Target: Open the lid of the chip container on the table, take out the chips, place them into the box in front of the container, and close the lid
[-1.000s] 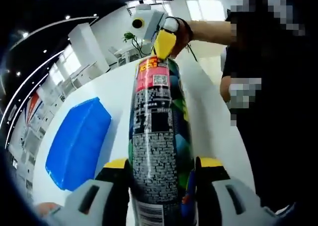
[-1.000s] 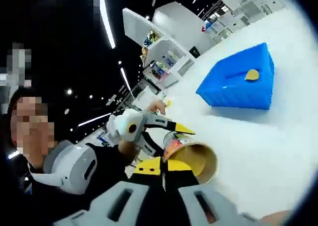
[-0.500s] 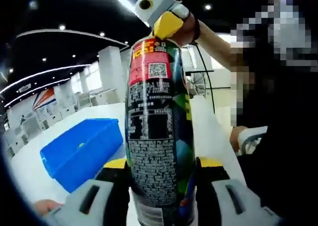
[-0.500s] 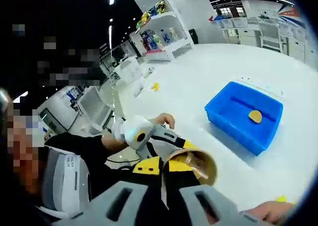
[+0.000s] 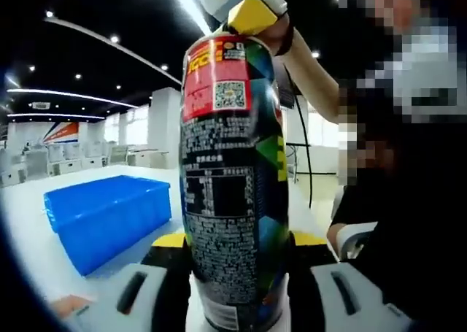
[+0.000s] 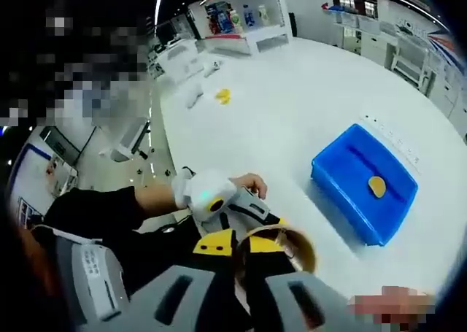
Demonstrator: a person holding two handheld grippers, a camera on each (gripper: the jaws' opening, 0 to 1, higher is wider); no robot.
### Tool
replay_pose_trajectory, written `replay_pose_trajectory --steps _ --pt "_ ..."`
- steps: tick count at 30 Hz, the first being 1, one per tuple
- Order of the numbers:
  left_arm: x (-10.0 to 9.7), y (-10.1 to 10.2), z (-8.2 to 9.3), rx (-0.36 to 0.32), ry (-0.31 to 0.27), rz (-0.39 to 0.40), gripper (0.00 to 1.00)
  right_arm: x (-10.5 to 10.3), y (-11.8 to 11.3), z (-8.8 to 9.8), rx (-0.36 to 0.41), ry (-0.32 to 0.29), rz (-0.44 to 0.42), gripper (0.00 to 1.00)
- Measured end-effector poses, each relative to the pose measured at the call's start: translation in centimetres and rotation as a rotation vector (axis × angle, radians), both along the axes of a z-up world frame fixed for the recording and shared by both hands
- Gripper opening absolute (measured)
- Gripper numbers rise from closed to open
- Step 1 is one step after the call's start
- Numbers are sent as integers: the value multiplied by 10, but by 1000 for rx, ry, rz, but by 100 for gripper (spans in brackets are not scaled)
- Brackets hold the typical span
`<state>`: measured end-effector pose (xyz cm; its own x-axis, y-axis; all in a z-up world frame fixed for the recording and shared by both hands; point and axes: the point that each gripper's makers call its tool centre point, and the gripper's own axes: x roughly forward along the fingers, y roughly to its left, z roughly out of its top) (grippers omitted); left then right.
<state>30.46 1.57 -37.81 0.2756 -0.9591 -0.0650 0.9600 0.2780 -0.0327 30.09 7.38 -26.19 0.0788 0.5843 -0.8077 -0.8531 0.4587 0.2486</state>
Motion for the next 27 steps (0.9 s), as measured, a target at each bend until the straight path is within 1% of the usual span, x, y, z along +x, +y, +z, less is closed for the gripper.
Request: replay_pose_trajectory --steps 3,6,8,9,12,14,16,20,23,24,26,27 --pt "2 -5 -1 -20 -2 -6 52 -2 3 -3 -31 -5 8 4" --pt "0 -14 -2 -22 -15 -9 52 -6 4 -6 -55 -7 19 4" --pt "1 -17 0 -55 -36 7 52 -9 3 -7 -74 -14 31 4" --pt "2 -15 0 -75 -26 6 52 -5 3 -5 -76 -30 35 4" --pt "1 -15 1 -87 -28 8 52 -3 4 -3 -63 -30 30 5" --pt "0 -15 1 -97 -41 12 52 -3 4 -1 -60 -33 37 5" --pt "-1 -15 1 -91 -50 17 52 -5 5 1 -47 -81 95 5" --pt "-1 -16 1 -86 -63 13 52 -11 -2 0 -36 -83 104 6" --pt "-1 -16 1 -88 -63 13 52 -14 -2 2 5 -128 152 8" --pt "-1 -16 0 -87 -67 14 52 -14 -1 4 20 -156 185 8" --pt "-1 -16 1 -89 -70 14 52 -17 -2 4 42 -194 210 9" --pt "-1 -15 1 -88 -70 15 52 -18 -3 4 44 -198 212 9"
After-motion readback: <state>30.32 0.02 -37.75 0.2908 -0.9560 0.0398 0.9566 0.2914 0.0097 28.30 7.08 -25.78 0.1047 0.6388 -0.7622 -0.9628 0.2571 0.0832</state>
